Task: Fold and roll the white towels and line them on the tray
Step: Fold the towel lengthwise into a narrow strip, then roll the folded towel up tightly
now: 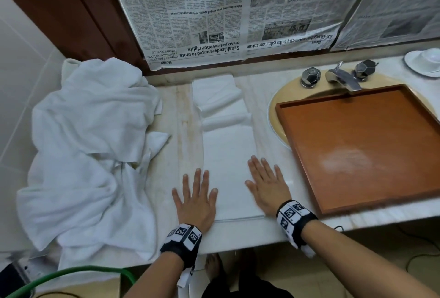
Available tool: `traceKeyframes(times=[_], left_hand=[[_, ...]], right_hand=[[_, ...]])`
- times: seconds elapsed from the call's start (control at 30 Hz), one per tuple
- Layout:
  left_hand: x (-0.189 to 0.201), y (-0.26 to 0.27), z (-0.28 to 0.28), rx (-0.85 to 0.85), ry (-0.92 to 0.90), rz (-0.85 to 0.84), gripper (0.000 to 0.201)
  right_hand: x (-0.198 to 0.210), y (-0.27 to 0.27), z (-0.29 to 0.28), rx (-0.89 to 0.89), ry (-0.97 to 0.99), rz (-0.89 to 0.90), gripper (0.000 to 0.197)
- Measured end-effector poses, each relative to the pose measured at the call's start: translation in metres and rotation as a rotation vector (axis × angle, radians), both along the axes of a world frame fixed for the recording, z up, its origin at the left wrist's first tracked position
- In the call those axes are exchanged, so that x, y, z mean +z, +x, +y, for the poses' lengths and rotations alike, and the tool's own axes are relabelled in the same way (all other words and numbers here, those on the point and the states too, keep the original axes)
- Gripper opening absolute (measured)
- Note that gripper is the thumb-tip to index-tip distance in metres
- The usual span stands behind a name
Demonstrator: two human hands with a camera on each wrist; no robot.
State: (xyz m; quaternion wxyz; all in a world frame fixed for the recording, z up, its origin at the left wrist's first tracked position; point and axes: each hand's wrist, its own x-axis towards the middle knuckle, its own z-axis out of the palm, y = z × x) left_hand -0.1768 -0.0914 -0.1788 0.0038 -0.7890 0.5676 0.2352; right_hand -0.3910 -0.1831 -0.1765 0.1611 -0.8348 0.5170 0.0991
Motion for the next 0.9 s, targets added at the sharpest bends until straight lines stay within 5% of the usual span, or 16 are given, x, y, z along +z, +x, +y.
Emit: traceKeyframes(times=[0.13, 0.3, 0.57, 0.7, 0.9], left_hand=[[0.002, -0.003, 0.016, 0.002, -0.059, 0.019, 0.066], [0.004, -0.02, 0.027, -0.144, -0.092, -0.008, 0.053], [0.007, -0.009, 0.038, -0.176, -0.063, 0.002, 0.063], [0.006, -0.006, 0.044, -0.246, -0.306, 0.17, 0.06], [0.0, -0.01, 0.049, -0.344, -0.404, 0.157, 0.049]], right_hand=[[0.013, -0.002, 0.013, -0.078, -0.017, -0.031, 0.078], [-0.001, 0.019, 0.067, 0.073, -0.023, -0.097, 0.06], [-0.005, -0.022, 0.057, -0.036, -0.111, -0.187, 0.059], [0.004, -0.038, 0.076, 0.037, -0.209, -0.357, 0.053], [0.0, -0.035, 0.082, 0.201, -0.34, -0.312, 0.024]])
